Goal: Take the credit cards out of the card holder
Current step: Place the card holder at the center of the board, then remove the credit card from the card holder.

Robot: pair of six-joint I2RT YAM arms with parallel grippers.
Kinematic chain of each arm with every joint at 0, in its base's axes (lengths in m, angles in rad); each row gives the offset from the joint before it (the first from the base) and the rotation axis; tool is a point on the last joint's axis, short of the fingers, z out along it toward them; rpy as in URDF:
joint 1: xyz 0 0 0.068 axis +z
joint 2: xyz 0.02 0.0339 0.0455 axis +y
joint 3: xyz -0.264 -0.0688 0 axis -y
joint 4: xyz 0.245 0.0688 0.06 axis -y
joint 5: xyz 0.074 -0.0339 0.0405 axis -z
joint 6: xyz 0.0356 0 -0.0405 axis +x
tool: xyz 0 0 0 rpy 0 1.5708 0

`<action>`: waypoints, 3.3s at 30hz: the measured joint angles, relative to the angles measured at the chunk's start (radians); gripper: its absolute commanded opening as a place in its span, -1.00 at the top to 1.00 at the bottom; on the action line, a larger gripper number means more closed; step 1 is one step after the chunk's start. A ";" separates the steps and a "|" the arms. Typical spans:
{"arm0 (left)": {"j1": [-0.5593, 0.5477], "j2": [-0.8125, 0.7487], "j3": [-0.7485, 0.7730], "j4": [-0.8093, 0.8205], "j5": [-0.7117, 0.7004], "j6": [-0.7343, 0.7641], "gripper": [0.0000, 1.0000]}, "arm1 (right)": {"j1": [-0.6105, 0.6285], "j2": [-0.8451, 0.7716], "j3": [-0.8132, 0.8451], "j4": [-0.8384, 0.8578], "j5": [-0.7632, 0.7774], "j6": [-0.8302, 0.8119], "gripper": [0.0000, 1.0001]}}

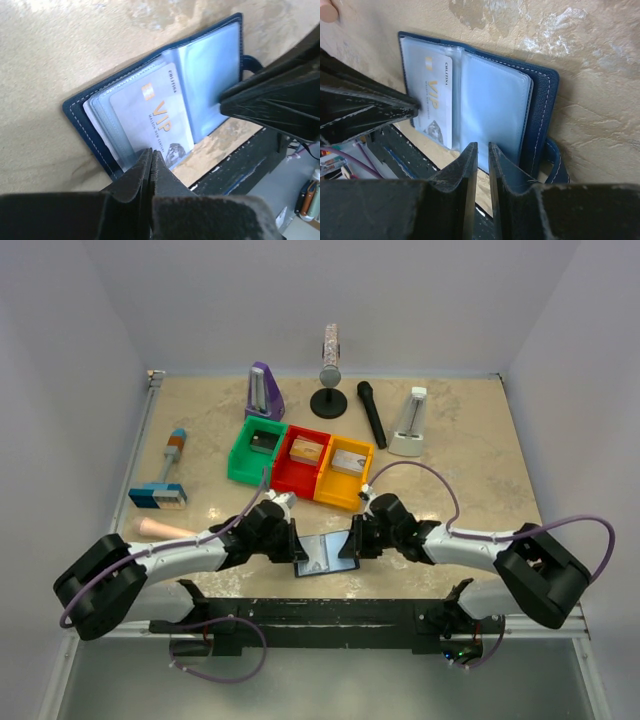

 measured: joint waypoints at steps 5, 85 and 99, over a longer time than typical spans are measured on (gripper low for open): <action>0.000 0.029 -0.006 0.009 -0.018 -0.016 1.00 | 0.000 -0.019 0.000 -0.010 0.002 -0.006 0.60; 0.022 -0.072 -0.092 0.068 -0.020 -0.041 0.38 | 0.075 0.124 0.116 0.053 0.024 0.057 0.13; 0.022 -0.105 -0.092 -0.006 -0.043 -0.025 0.69 | 0.087 0.002 0.135 -0.039 0.060 0.021 0.14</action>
